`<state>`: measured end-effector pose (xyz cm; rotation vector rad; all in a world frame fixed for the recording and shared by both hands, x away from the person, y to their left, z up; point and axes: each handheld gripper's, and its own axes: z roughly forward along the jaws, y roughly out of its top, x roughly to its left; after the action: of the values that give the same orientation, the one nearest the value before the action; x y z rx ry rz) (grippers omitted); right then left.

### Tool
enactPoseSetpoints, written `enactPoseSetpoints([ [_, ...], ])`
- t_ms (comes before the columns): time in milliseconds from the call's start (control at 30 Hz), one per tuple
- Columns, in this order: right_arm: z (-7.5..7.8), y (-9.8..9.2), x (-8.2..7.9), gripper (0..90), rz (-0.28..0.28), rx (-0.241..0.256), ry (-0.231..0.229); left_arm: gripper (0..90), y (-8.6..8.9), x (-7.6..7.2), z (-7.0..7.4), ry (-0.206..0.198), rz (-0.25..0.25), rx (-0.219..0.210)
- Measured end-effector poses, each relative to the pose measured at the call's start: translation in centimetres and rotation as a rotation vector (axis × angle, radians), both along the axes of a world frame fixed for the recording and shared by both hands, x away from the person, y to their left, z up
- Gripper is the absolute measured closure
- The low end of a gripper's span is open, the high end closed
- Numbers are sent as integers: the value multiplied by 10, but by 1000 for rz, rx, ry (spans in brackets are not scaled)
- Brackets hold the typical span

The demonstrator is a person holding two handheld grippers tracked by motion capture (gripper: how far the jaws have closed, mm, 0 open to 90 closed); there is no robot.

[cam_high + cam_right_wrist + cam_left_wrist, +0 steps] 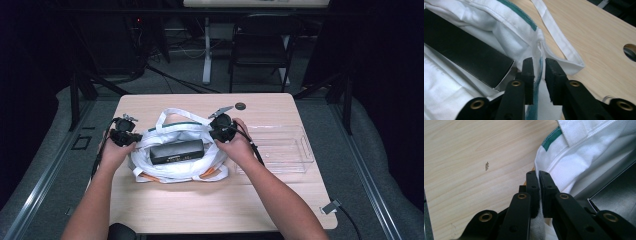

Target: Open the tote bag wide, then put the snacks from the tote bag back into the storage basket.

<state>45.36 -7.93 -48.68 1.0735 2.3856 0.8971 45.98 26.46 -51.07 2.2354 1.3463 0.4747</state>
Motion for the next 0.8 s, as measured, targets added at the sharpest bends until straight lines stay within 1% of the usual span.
enactPoseSetpoints([
  [33,0,1,0,812,3,-9,4,871,0,0,0,1,-2,1],
  [133,-1,3,0,832,9,-16,4,872,0,0,0,2,-1,1],
  [200,-3,4,1,853,5,-16,1,872,0,0,0,1,-4,5],
  [333,-4,2,4,881,-7,-22,15,871,-1,1,-1,-2,-2,2],
  [433,-7,2,6,884,-19,-11,13,871,-1,1,-1,1,-1,2],
  [467,-6,1,6,884,-16,-24,20,871,-1,1,-1,-3,2,3],
  [633,-8,1,8,885,-19,-41,28,871,-1,1,-1,-2,1,3],
  [667,-10,2,8,885,-29,-21,19,871,-1,1,-1,-2,1,3],
  [800,-10,2,11,885,-29,-46,31,870,-1,1,-2,-1,0,2],
])
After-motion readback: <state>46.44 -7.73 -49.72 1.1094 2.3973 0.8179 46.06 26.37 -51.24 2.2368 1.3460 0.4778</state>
